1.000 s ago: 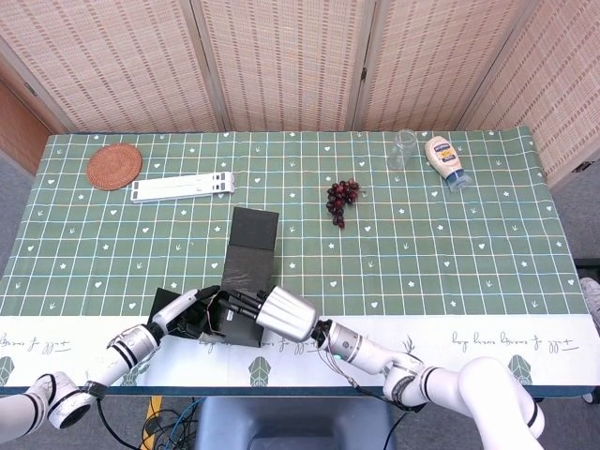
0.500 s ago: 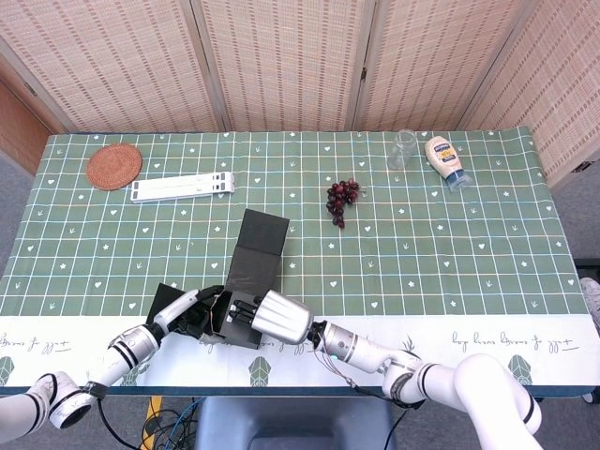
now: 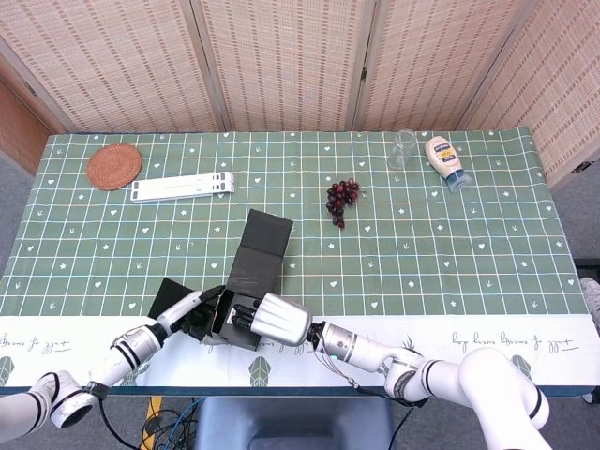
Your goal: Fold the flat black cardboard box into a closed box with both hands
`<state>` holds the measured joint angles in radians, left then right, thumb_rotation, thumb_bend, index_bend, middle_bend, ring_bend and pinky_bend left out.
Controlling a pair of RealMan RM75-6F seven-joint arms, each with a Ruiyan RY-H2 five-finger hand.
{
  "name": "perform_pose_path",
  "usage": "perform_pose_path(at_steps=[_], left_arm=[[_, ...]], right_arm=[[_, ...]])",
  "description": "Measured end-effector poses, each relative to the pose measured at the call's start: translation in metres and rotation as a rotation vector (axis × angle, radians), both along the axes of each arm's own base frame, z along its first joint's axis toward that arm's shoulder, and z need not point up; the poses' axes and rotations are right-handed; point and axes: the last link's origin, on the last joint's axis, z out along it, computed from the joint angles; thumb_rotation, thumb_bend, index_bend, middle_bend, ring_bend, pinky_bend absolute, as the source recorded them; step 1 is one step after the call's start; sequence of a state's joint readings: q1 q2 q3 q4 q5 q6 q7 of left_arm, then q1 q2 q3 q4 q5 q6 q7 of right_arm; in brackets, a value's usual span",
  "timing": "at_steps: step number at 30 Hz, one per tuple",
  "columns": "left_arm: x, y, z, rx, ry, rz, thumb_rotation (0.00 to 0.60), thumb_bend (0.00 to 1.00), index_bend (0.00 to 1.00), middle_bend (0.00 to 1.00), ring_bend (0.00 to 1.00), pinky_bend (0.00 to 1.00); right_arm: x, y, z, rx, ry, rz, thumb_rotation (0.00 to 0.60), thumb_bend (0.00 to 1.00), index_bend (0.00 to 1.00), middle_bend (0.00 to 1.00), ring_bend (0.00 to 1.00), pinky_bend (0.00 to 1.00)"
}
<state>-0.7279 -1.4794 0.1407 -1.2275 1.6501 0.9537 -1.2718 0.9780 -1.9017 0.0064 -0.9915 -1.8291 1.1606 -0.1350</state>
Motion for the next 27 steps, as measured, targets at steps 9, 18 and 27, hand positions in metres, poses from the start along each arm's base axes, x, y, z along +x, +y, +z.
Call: perform_pose_path(at_steps=[9,18,27], left_arm=[[-0.002,-0.001,0.000,-0.010,-0.003,0.013,0.600,0.14,0.16,0.18,0.52,0.90],[-0.003,-0.001,0.001,-0.019,-0.016,0.025,0.600,0.14,0.16,0.18,0.53,0.90],[-0.003,-0.002,0.001,-0.027,-0.021,0.031,0.600,0.14,0.16,0.18,0.52,0.90]], right_arm=[[0.002,0.000,0.000,0.022,0.038,0.007,0.600,0.32,0.32,0.36,0.73,1.00],[0.006,-0.003,0.005,0.043,0.118,0.055,0.600,0.34,0.39,0.40,0.74,1.00],[0.010,-0.003,0.007,0.058,0.216,0.102,0.600,0.40,0.46,0.45,0.77,1.00]])
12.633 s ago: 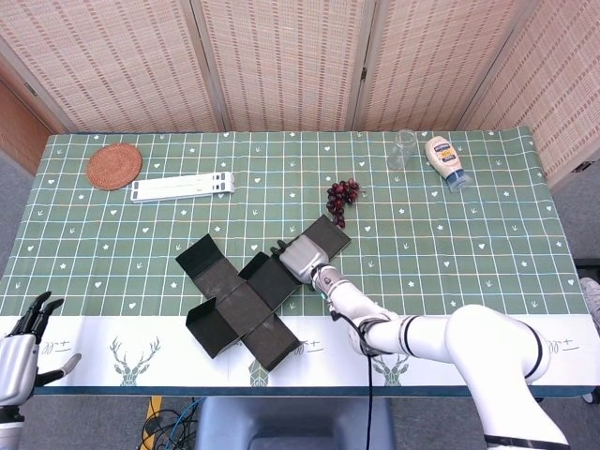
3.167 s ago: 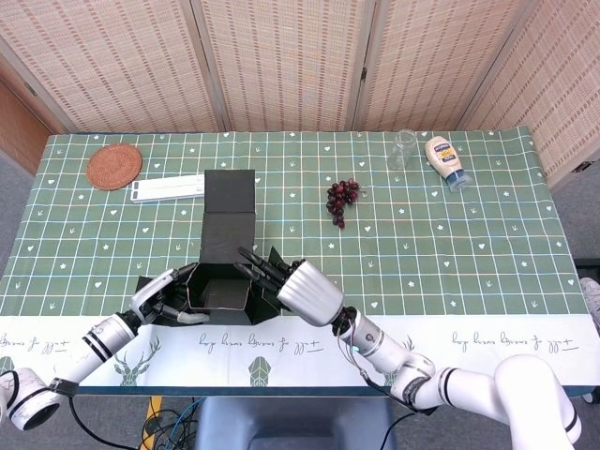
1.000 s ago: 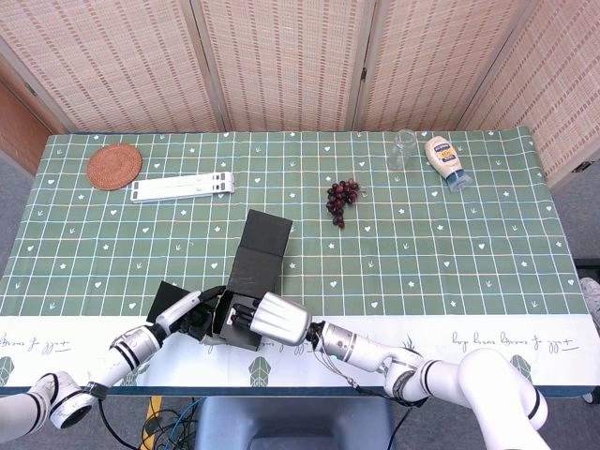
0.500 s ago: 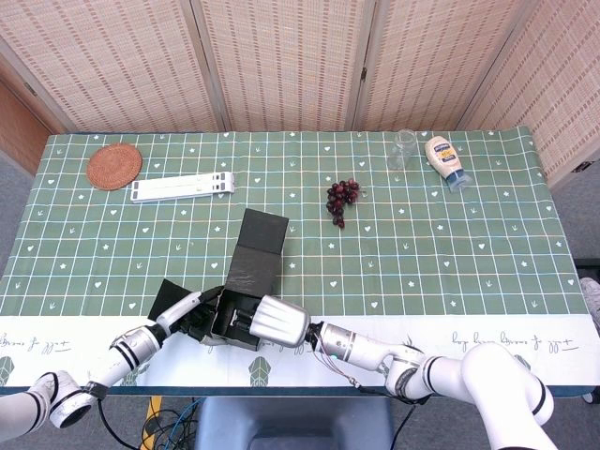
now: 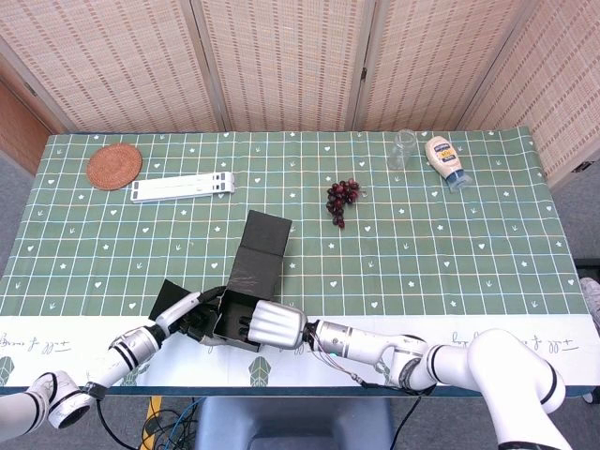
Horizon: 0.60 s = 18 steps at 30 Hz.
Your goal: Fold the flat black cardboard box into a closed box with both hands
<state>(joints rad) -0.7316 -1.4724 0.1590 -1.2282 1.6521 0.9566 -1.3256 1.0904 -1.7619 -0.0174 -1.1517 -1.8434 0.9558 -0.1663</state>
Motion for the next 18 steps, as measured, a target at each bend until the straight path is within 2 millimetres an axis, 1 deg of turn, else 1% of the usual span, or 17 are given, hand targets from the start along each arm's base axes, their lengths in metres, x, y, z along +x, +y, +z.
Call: perform_pose_path(at_steps=[4,10,14,18], left_arm=[[0.000,-0.001,0.000,-0.001,-0.003,0.002,0.600,0.14,0.16,0.18,0.53,0.90],[-0.001,-0.001,0.002,-0.001,-0.009,0.010,0.600,0.14,0.16,0.18,0.53,0.90],[-0.002,-0.002,0.002,0.000,-0.012,0.014,0.600,0.14,0.16,0.18,0.53,0.90],[-0.003,-0.002,0.002,-0.001,-0.013,0.018,0.600,0.14,0.16,0.18,0.52,0.90]], right_arm=[[0.003,-0.001,0.000,0.007,0.040,0.014,0.600,0.43,0.47,0.48,0.78,1.00],[0.006,-0.002,0.000,0.018,0.066,0.019,0.600,0.47,0.54,0.58,0.79,1.00],[0.008,-0.004,0.001,0.023,0.073,0.015,0.600,0.48,0.59,0.66,0.80,1.00],[0.011,-0.004,0.002,0.030,0.068,0.010,0.600,0.51,0.66,0.73,0.80,1.00]])
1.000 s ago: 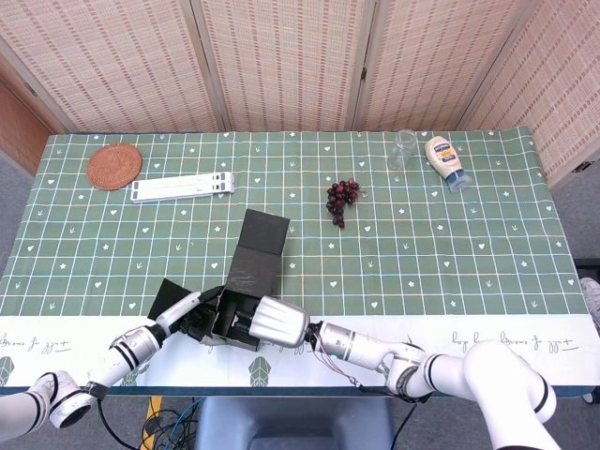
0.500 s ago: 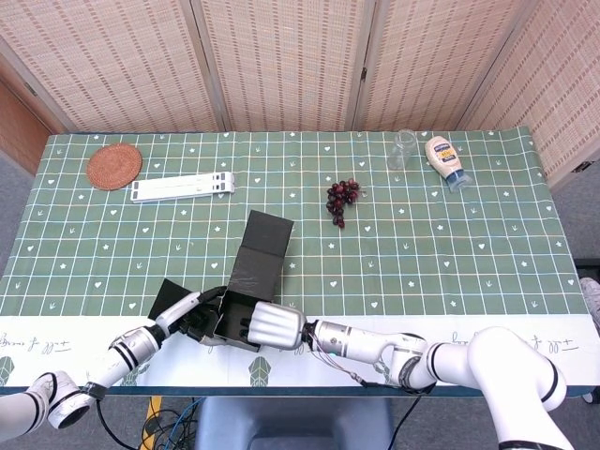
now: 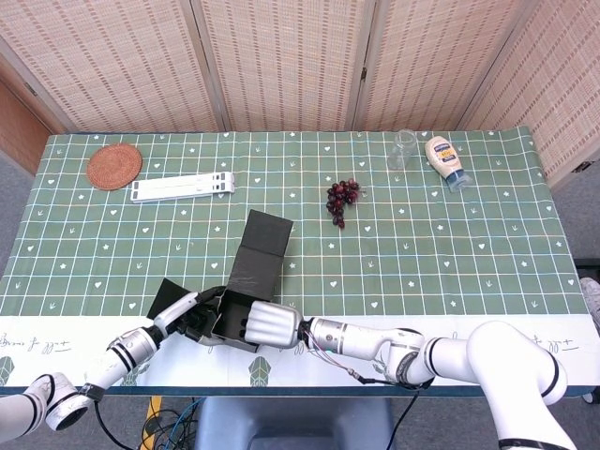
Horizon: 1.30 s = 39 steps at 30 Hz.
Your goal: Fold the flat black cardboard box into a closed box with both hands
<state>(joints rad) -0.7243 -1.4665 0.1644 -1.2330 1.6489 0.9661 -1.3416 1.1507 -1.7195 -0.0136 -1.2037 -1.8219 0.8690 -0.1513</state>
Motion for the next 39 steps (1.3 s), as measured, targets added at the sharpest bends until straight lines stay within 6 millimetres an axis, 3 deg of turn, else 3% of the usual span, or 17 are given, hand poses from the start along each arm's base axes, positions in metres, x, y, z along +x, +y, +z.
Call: perform_pose_path(at_steps=[5,8,16,19,25,32,35,39], left_arm=[[0.000,0.000,0.000,0.003,-0.005,0.001,0.600,0.14,0.16,0.18,0.53,0.90],[0.001,0.000,0.001,0.007,-0.006,0.001,0.600,0.14,0.16,0.18,0.53,0.90],[0.003,0.000,0.001,0.024,-0.007,-0.003,0.600,0.14,0.09,0.13,0.57,0.90],[0.004,0.000,0.001,0.039,-0.001,-0.013,0.600,0.14,0.07,0.07,0.56,0.90],[0.006,0.000,0.004,0.067,0.001,-0.015,0.600,0.14,0.04,0.01,0.54,0.89],[0.006,0.000,0.009,0.102,0.006,0.002,0.600,0.14,0.04,0.00,0.55,0.89],[0.005,0.000,0.012,0.115,0.007,0.007,0.600,0.14,0.04,0.00,0.57,0.89],[0.003,-0.001,0.015,0.132,0.023,0.005,0.600,0.14,0.04,0.00,0.52,0.89]], right_arm=[[0.001,0.000,0.002,0.000,-0.006,0.000,0.600,0.53,0.71,0.77,0.81,1.00],[0.000,-0.001,0.004,0.000,-0.006,-0.001,0.600,0.52,0.70,0.71,0.81,1.00],[-0.007,-0.003,0.011,-0.039,-0.008,-0.008,0.600,0.35,0.13,0.27,0.77,1.00],[-0.010,-0.005,0.014,-0.071,-0.001,-0.007,0.600,0.30,0.02,0.18,0.76,1.00],[-0.018,-0.007,0.020,-0.115,-0.011,-0.044,0.600,0.26,0.00,0.12,0.74,1.00],[-0.024,-0.009,0.035,-0.140,-0.089,-0.110,0.600,0.25,0.00,0.10,0.73,1.00],[-0.029,-0.008,0.042,-0.138,-0.123,-0.171,0.600,0.25,0.00,0.13,0.73,1.00],[-0.036,-0.002,0.052,-0.113,-0.151,-0.276,0.600,0.25,0.00,0.22,0.73,1.00]])
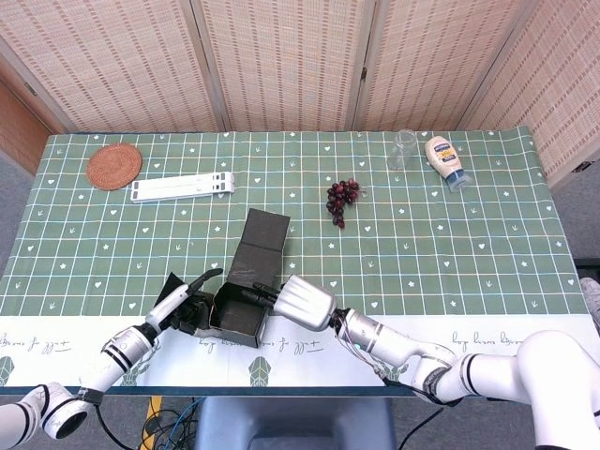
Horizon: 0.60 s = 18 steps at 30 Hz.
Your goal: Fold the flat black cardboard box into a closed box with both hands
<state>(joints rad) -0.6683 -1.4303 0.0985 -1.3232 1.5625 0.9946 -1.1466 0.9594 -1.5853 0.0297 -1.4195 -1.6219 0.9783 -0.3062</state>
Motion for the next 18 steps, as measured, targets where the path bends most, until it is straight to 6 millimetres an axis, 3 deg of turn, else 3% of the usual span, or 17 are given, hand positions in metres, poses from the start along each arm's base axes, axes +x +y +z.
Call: perform_pose_path(at_steps=[4,7,13,18], left_arm=[[-0.001,-0.001,0.003,0.014,0.024,-0.007,0.600,0.14,0.01,0.00,0.60,0.89],[-0.002,-0.003,0.006,0.028,0.047,-0.021,0.600,0.14,0.00,0.00,0.49,0.88],[-0.003,-0.008,0.017,0.058,0.085,-0.039,0.600,0.14,0.00,0.00,0.48,0.88],[-0.004,-0.012,0.025,0.080,0.108,-0.047,0.600,0.14,0.00,0.00,0.48,0.88]], right_arm=[[-0.010,0.007,0.011,0.042,-0.011,-0.118,0.600,0.23,0.00,0.25,0.74,1.00],[-0.020,0.010,0.017,0.077,-0.008,-0.215,0.600,0.23,0.00,0.25,0.74,1.00],[-0.032,0.009,0.018,0.138,0.005,-0.363,0.600,0.23,0.00,0.25,0.74,1.00],[-0.028,-0.002,0.009,0.181,-0.010,-0.435,0.600,0.23,0.00,0.21,0.74,1.00]])
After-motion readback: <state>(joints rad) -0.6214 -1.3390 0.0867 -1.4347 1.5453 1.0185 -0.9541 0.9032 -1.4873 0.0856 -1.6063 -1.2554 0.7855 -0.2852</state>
